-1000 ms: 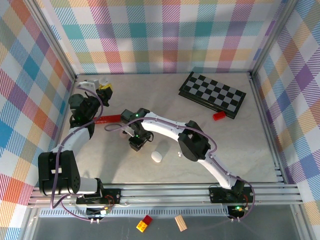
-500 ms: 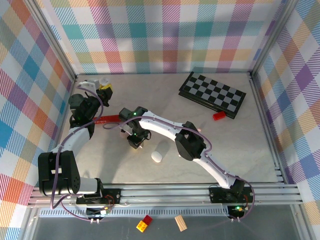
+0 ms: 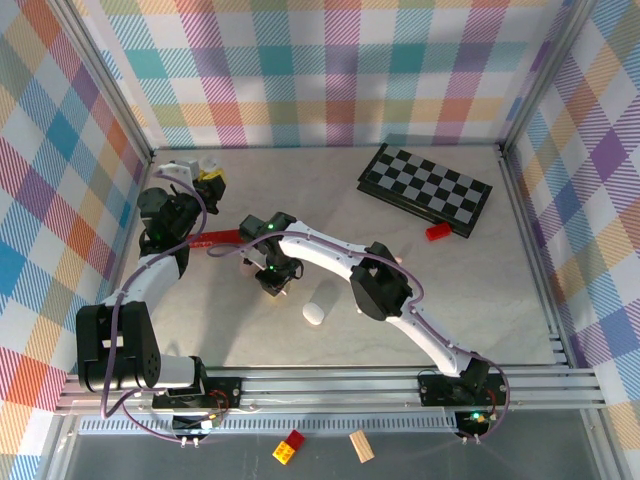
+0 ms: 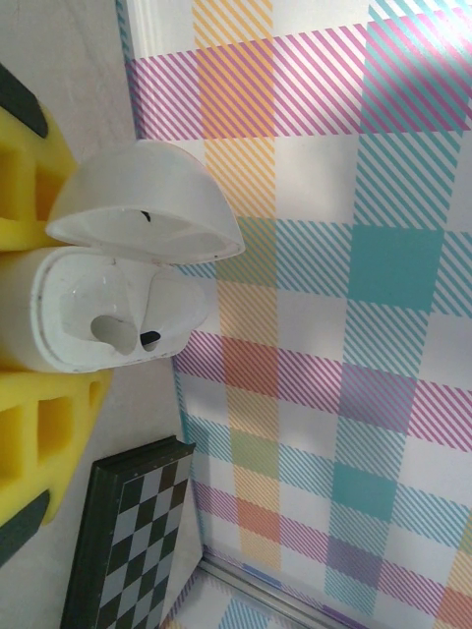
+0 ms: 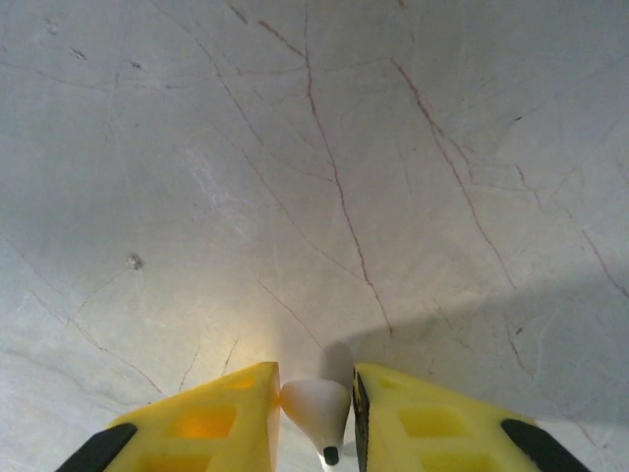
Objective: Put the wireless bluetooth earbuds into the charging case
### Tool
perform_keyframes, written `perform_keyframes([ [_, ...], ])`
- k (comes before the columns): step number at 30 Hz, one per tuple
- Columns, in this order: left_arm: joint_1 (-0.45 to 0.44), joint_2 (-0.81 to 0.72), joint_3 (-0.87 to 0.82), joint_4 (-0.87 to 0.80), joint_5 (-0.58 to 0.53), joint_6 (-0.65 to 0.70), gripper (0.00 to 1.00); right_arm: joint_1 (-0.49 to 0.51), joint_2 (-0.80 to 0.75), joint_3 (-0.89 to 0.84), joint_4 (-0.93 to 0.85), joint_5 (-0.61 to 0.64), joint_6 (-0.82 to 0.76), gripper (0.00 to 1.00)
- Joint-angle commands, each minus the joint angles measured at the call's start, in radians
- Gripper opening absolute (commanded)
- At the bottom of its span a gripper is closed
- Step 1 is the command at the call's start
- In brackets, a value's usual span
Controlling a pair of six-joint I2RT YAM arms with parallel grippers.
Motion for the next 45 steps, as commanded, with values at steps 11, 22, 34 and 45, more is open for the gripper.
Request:
perform_keyframes([
  [11,0.016,-0.017,0.019,0.016,0.032,0.008,0.0,-0.011,-0.053,-0.031,0.028,0.003,0.019,0.2],
  [22,0.012,-0.027,-0.008,0.016,0.046,-0.007,0.0,-0.077,-0.322,-0.397,0.369,0.009,0.14,0.21],
  [34,-0.107,-0.008,-0.024,-0.04,0.056,0.057,0.0,-0.192,-0.656,-0.83,0.801,0.003,0.246,0.21],
  [45,-0.293,0.02,-0.032,-0.142,0.105,0.209,0.0,-0.257,-0.956,-1.097,1.034,0.046,0.219,0.2],
])
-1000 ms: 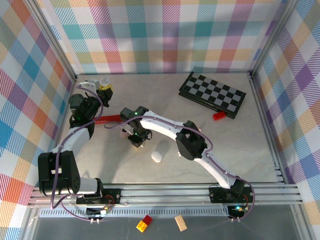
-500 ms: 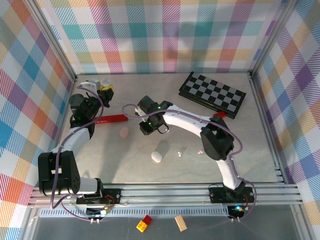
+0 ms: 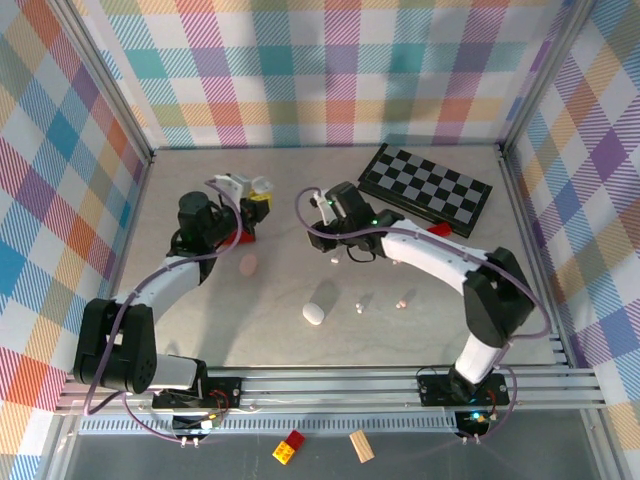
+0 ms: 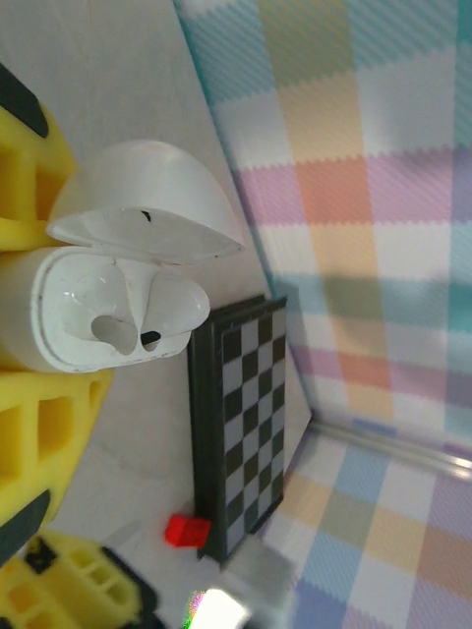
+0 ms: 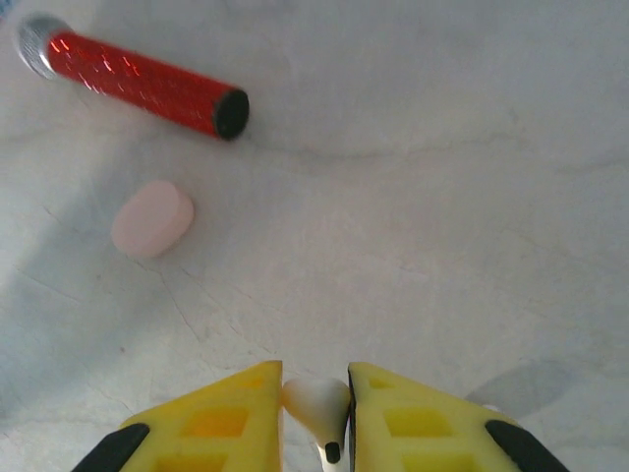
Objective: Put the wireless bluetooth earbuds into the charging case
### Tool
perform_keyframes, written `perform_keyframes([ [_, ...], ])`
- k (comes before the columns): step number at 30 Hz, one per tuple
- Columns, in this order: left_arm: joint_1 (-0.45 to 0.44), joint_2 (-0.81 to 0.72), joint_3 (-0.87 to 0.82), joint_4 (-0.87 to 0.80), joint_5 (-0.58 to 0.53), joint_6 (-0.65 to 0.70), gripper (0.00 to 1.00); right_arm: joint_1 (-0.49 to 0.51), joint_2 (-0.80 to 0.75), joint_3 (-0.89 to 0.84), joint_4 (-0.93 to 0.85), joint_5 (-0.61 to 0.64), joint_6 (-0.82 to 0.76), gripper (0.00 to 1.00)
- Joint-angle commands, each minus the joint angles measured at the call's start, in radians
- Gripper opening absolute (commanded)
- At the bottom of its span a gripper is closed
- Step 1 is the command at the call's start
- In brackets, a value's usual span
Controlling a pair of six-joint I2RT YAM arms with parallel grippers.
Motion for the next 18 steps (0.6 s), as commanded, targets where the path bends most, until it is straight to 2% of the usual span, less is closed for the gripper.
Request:
perform_keyframes([
  [1,-0.035,0.016,-0.008,-0.004,0.05,0.063,0.0,-0.012,-0.103,-0.053,0.138,0.005,-0.01,0.2],
  [5,-0.074,0.037,-0.027,0.069,0.116,0.07,0.0,-0.023,-0.193,-0.117,0.223,-0.024,-0.001,0.18],
  [10,-0.127,0.046,-0.046,0.123,0.129,0.079,0.0,-0.026,-0.258,-0.159,0.301,-0.066,0.011,0.18],
  [18,-0.214,0.025,-0.047,0.059,0.123,0.147,0.0,-0.029,-0.267,-0.155,0.364,-0.128,0.017,0.18],
])
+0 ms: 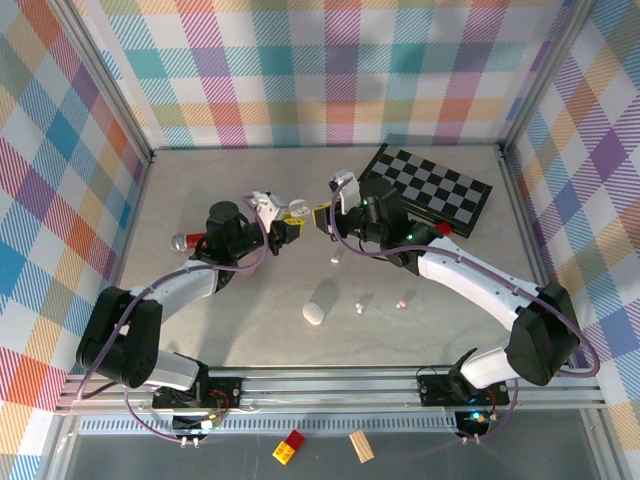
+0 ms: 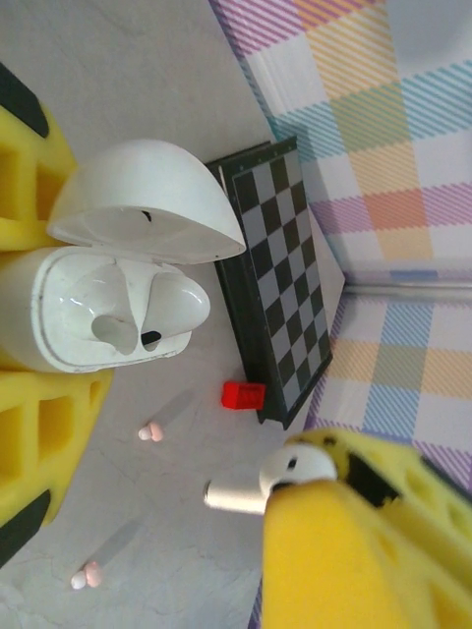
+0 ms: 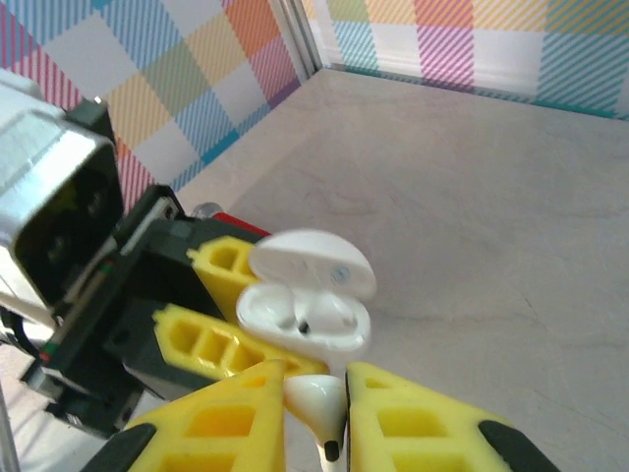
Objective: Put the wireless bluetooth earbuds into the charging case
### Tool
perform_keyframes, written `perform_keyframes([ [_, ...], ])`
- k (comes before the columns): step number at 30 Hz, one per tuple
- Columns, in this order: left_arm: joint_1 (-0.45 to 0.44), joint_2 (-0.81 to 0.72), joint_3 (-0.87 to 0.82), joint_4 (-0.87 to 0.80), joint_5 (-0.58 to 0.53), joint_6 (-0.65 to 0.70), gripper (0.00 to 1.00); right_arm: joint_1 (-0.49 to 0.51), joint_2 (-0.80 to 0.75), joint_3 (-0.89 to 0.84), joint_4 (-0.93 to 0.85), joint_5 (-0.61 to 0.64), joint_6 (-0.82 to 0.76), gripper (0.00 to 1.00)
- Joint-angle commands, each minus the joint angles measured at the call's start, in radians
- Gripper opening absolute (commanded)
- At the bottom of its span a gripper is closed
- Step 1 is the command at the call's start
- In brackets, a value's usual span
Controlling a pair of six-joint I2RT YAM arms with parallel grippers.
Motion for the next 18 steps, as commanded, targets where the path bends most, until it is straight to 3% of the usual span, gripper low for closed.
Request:
perform_keyframes([
  [1,-0.035,-0.021,-0.014,0.011,0.029,0.049,0.0,-0.007,-0.015,-0.004,0.082,-0.053,0.011,0.18],
  [18,-0.086,-0.027,-0.028,0.099,0.011,-0.003,0.0,-0.009,0.008,-0.012,0.097,-0.069,0.028,0.18],
])
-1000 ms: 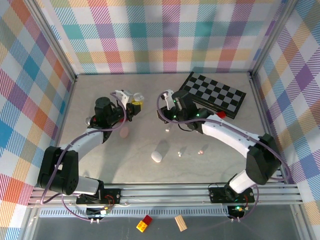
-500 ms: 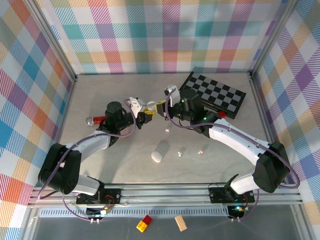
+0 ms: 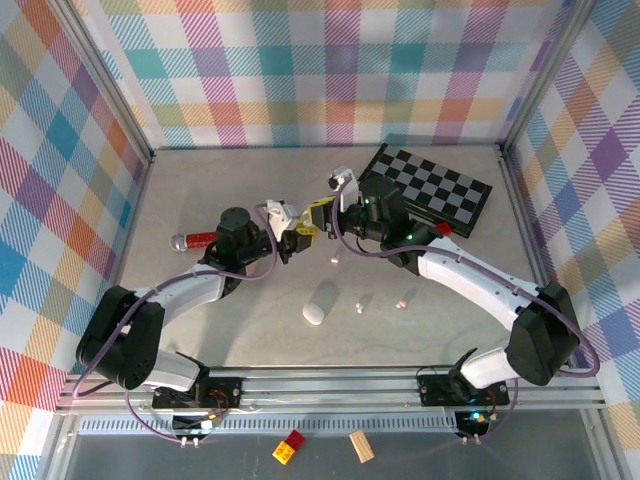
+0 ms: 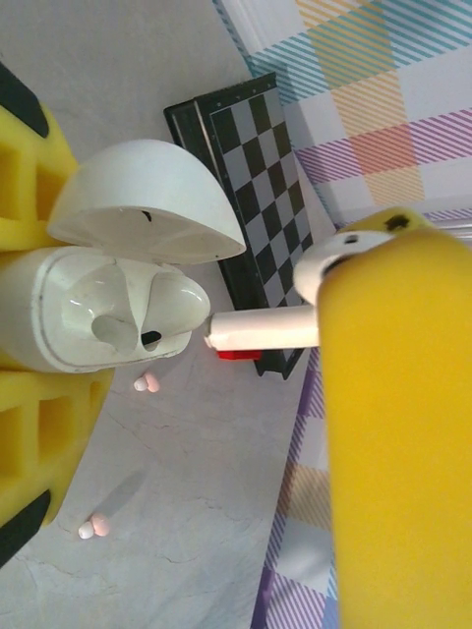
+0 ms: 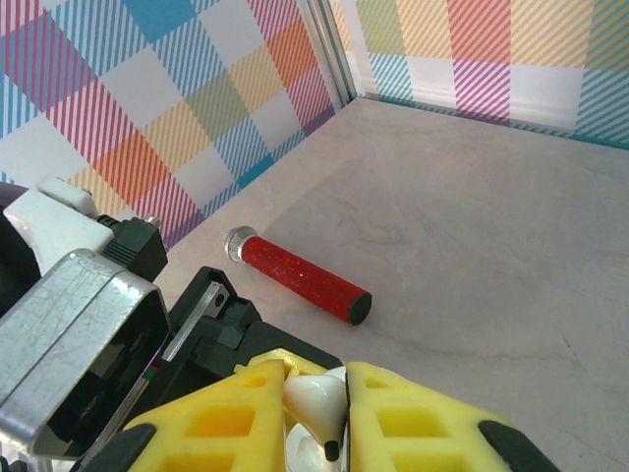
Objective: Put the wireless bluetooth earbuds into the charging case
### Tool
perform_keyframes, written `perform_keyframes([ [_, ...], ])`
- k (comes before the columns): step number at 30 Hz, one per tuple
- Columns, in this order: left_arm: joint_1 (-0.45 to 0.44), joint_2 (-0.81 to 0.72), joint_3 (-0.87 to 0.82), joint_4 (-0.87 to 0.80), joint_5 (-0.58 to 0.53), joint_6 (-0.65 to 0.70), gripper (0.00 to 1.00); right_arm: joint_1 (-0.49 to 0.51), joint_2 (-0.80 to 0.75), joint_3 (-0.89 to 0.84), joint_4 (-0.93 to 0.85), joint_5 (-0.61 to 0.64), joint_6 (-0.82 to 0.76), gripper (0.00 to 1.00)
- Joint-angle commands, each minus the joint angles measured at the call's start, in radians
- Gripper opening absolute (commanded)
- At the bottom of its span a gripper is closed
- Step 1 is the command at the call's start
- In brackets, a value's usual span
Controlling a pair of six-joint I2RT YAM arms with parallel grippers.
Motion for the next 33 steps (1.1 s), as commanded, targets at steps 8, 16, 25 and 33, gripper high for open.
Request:
perform_keyframes([
  [8,-0.016,-0.018,0.0,0.062,-0.009,-0.032,0.0,-0.005,0.03,-0.016,0.039,-0.025,0.025,0.18],
  [16,-0.017,-0.015,0.003,0.082,-0.012,-0.053,0.0,-0.005,0.042,-0.015,0.035,-0.027,0.022,0.18],
  [25,-0.018,-0.024,0.003,0.084,-0.025,-0.06,0.0,-0.005,0.054,-0.016,0.014,-0.014,0.01,0.18],
  [33,-0.018,-0.021,0.01,0.08,-0.026,-0.061,0.0,-0.005,0.056,-0.016,0.013,-0.02,0.012,0.22],
])
